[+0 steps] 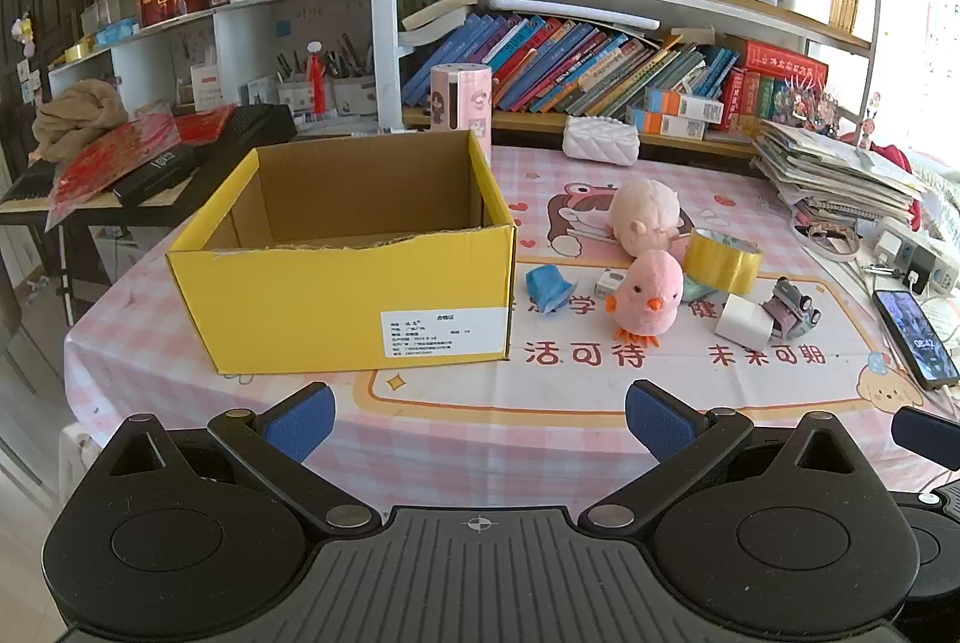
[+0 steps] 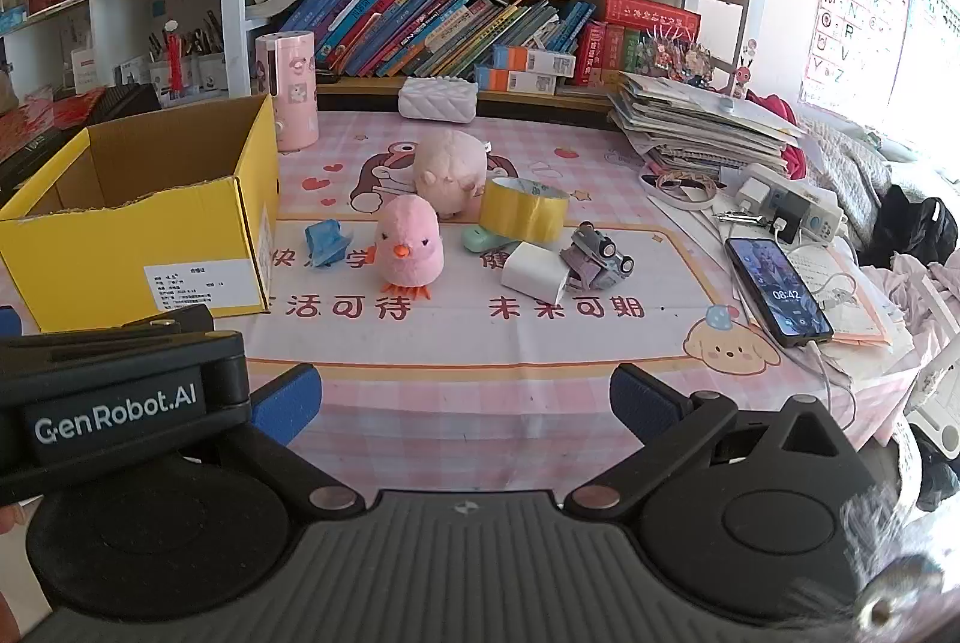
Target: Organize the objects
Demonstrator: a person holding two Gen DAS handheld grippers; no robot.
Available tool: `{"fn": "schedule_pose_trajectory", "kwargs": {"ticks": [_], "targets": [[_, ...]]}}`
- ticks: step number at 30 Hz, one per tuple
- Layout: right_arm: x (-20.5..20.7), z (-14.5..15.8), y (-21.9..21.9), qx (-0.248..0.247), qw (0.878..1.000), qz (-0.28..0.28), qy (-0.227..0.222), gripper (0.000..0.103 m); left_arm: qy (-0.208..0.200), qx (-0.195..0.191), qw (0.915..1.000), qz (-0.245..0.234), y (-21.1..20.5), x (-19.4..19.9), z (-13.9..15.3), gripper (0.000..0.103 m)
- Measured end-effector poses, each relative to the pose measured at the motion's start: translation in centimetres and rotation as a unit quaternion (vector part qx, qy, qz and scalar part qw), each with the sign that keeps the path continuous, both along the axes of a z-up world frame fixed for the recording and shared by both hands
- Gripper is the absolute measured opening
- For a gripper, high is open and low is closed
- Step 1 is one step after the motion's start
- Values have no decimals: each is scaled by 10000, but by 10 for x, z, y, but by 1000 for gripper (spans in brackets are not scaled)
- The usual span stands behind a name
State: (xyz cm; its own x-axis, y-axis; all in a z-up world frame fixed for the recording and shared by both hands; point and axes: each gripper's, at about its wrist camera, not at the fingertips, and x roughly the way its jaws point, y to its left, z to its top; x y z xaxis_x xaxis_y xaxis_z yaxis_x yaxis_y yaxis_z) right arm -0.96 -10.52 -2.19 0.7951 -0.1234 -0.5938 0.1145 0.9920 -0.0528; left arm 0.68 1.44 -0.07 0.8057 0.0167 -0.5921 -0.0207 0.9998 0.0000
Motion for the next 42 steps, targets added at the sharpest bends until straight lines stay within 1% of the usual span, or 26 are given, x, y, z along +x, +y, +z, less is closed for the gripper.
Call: {"fn": "schedule_pose_trajectory", "kwargs": {"ticks": [11,21,42], "targets": [[0,-1,1,-11,10000,5,13,103,8,7,10000,17,3,0,-1,103],[0,-3,2,-38,10000,10,49,103,-23,118,9999,17,0,-4,-1,103],[-2,-3,2,-41,10000,9,51,103,-33,134,9999,14,-2,-4,0,103]]}}
